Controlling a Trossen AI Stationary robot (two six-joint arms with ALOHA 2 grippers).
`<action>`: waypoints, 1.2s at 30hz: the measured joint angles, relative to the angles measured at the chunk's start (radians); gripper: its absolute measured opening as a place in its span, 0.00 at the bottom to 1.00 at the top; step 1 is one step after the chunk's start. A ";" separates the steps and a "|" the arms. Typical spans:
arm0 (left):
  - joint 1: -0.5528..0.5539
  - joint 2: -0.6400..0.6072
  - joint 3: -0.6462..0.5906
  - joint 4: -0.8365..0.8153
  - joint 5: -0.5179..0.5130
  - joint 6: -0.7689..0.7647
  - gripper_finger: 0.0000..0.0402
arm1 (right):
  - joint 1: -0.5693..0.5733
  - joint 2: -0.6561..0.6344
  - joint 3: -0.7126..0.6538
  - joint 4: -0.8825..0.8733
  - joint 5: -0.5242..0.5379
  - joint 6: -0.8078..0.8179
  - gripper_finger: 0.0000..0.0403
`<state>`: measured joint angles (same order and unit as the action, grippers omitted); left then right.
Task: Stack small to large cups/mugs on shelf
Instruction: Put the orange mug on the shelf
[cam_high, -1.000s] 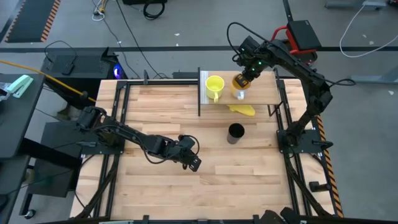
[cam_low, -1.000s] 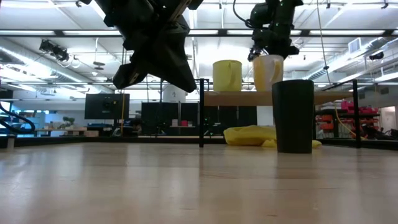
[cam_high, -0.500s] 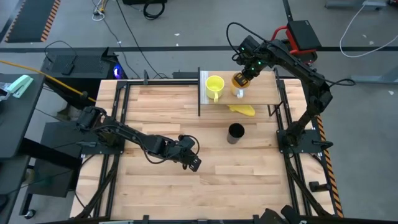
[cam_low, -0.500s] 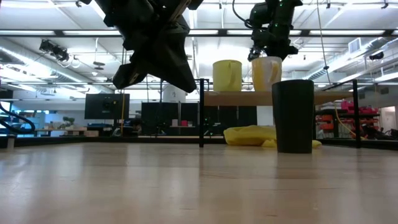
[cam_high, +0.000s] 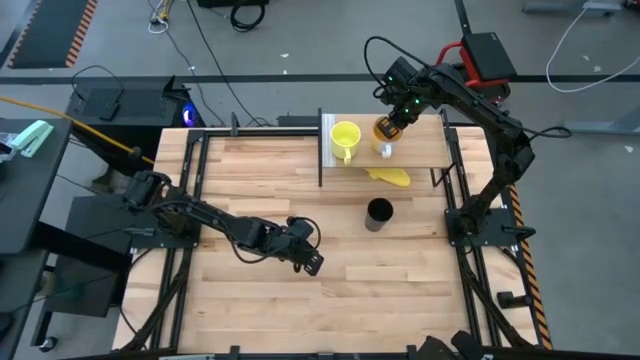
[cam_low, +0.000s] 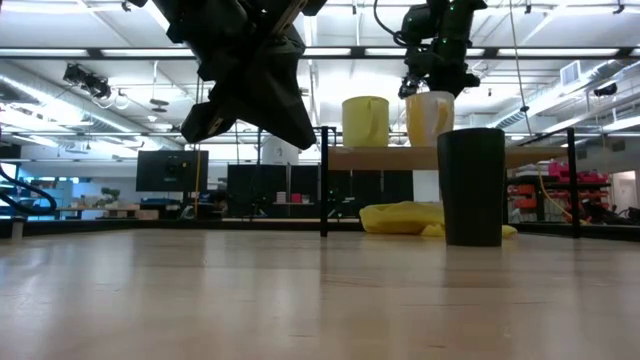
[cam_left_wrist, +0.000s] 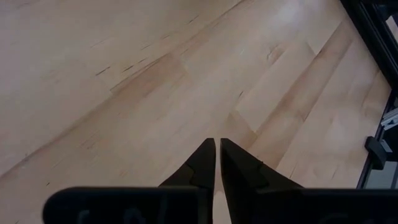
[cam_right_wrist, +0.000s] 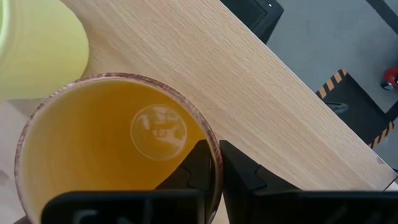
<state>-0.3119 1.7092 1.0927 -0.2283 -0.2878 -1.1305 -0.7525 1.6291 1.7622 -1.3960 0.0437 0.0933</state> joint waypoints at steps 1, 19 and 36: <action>0.000 0.000 0.000 0.000 0.000 0.000 0.08 | 0.000 0.000 0.000 0.000 0.000 0.000 0.08; 0.000 0.000 0.000 0.000 0.000 -0.001 0.08 | 0.000 0.000 0.000 0.000 -0.027 0.008 0.12; 0.000 0.000 0.000 0.000 0.000 0.000 0.07 | 0.000 -0.001 0.000 0.016 -0.009 0.020 0.25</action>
<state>-0.3119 1.7092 1.0927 -0.2286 -0.2877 -1.1306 -0.7525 1.6282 1.7622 -1.3800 0.0343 0.1135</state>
